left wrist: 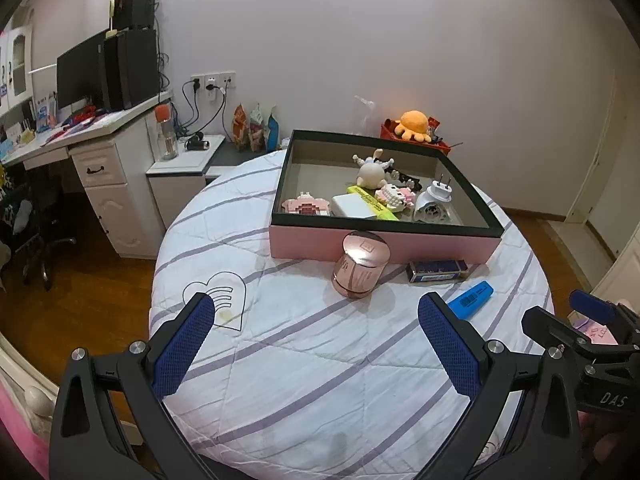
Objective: Organize rigid objects
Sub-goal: 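Grasp the blue highlighter with the right gripper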
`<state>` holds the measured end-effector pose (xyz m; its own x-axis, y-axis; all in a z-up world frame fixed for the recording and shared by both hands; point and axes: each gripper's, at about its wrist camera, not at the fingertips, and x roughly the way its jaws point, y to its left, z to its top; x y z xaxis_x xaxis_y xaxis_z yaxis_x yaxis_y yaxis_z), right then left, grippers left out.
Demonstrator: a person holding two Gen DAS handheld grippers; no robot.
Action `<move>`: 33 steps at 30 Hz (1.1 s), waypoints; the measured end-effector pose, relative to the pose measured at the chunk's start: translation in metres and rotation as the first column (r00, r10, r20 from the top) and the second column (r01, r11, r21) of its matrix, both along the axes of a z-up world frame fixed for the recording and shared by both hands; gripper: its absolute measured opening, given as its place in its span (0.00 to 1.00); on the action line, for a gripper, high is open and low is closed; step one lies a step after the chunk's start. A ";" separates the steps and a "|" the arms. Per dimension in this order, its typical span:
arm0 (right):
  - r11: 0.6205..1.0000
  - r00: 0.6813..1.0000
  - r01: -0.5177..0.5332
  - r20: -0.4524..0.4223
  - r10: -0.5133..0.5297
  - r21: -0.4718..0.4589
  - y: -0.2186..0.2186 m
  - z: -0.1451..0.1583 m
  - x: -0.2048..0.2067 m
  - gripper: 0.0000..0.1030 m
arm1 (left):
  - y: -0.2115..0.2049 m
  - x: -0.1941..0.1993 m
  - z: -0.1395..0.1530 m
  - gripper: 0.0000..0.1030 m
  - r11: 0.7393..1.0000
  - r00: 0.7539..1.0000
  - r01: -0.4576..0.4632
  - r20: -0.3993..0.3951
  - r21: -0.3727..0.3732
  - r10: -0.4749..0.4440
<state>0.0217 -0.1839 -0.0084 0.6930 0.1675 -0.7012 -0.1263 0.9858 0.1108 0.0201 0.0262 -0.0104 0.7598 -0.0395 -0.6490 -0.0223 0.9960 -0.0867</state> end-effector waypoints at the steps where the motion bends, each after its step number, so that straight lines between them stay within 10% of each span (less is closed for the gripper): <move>1: 1.000 1.000 0.001 -0.004 -0.001 -0.002 0.000 -0.002 0.001 1.00 | 0.000 0.000 -0.001 1.00 1.000 1.000 0.000 -0.001 -0.001 0.000; 33: 0.974 0.964 0.174 -0.176 -0.199 -0.143 0.036 -0.091 0.075 0.99 | 0.025 0.011 -0.036 1.00 0.998 0.996 -0.035 -0.080 -0.045 0.031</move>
<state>0.0972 -0.1484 -0.0993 0.5570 -0.0498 -0.8290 0.0724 0.9973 -0.0113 0.0314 0.0517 -0.0464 0.7076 -0.0469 -0.7051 -0.0637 0.9895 -0.1298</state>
